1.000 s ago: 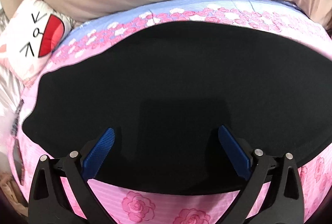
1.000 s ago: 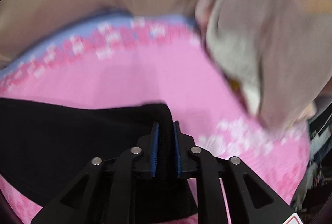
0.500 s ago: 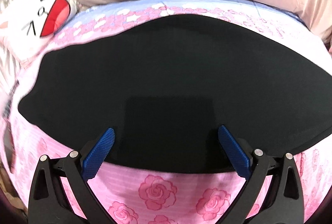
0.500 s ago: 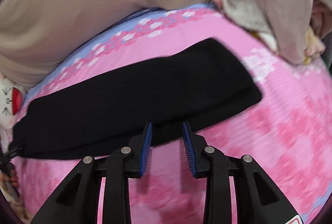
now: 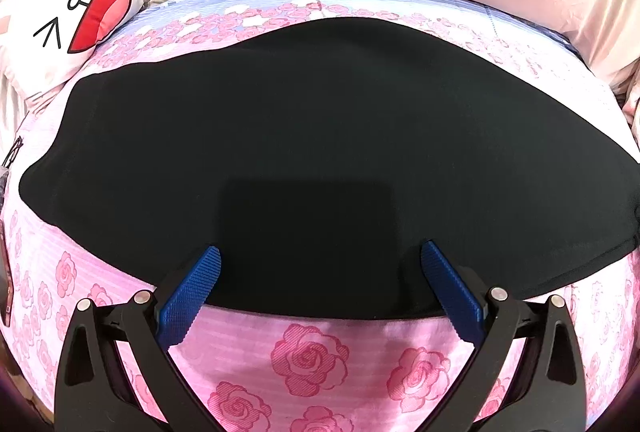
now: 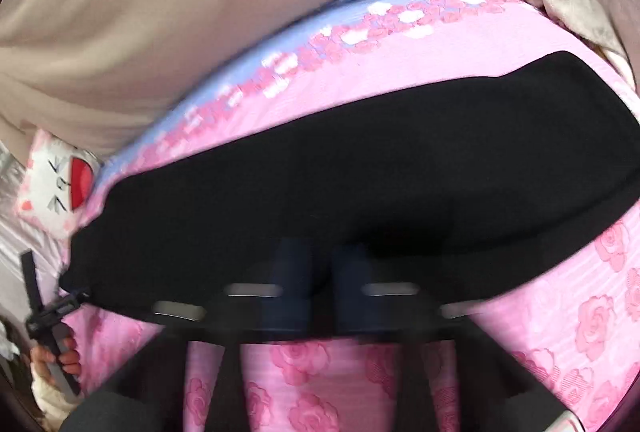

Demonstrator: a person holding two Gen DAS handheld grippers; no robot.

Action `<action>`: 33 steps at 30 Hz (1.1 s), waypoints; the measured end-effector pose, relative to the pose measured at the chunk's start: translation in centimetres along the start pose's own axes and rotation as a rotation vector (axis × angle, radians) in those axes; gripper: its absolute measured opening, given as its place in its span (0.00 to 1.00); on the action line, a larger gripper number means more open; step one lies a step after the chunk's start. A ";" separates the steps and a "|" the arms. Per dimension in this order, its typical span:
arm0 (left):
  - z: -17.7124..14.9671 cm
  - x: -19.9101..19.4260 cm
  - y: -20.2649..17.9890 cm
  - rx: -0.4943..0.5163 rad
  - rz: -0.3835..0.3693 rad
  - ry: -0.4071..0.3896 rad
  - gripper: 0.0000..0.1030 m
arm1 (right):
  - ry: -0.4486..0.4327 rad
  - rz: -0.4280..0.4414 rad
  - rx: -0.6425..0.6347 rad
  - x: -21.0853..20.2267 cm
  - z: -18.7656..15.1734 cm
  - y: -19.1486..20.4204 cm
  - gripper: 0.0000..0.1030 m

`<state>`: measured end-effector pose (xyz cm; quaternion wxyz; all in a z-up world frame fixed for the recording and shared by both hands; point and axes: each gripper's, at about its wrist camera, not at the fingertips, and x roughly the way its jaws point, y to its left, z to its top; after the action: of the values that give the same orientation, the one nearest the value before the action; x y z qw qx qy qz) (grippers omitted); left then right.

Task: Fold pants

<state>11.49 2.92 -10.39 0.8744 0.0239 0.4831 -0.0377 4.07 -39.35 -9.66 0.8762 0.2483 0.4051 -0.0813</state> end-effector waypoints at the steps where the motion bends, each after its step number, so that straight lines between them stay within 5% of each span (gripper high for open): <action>1: 0.1 0.0 0.1 0.005 0.002 0.003 0.95 | -0.005 0.005 0.012 -0.4 -0.3 -0.2 0.03; 6: -0.5 0.1 0.8 0.024 0.001 0.001 0.96 | 0.005 -0.059 0.004 -2.2 -3.0 -1.9 0.00; 8: -0.3 0.2 0.6 0.034 0.008 0.007 0.96 | 0.001 -0.009 0.067 -2.9 -3.5 -3.0 0.15; 10: -0.1 0.0 0.7 0.026 0.018 0.017 0.96 | -0.010 -0.006 0.065 -3.9 -3.7 -2.2 0.16; 17: 0.0 -1.3 1.8 -0.035 0.042 -0.004 0.95 | 0.133 0.279 -0.088 0.7 -5.1 7.7 0.21; 24: 1.2 -3.7 -0.4 0.018 0.011 -0.082 0.95 | 0.189 0.388 -0.057 6.6 -5.3 12.3 0.33; 25: 1.4 -3.8 -0.8 0.027 0.000 -0.087 0.95 | 0.187 0.405 -0.036 6.7 -5.2 12.2 0.28; 26: 1.6 -3.7 -1.2 0.031 -0.006 -0.089 0.95 | 0.177 0.412 -0.016 6.8 -5.1 12.1 0.00; 30: 2.1 -3.4 -2.2 0.050 -0.025 -0.084 0.95 | 0.185 0.389 0.016 6.4 -5.4 10.6 0.00; 33: 2.2 -2.8 -2.3 0.059 -0.024 -0.075 0.95 | 0.212 0.376 0.008 5.5 -6.6 10.7 0.29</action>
<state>11.65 0.57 -6.86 0.8903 0.0424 0.4489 -0.0631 6.98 -26.52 -13.50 0.8274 0.3300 0.4413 0.1088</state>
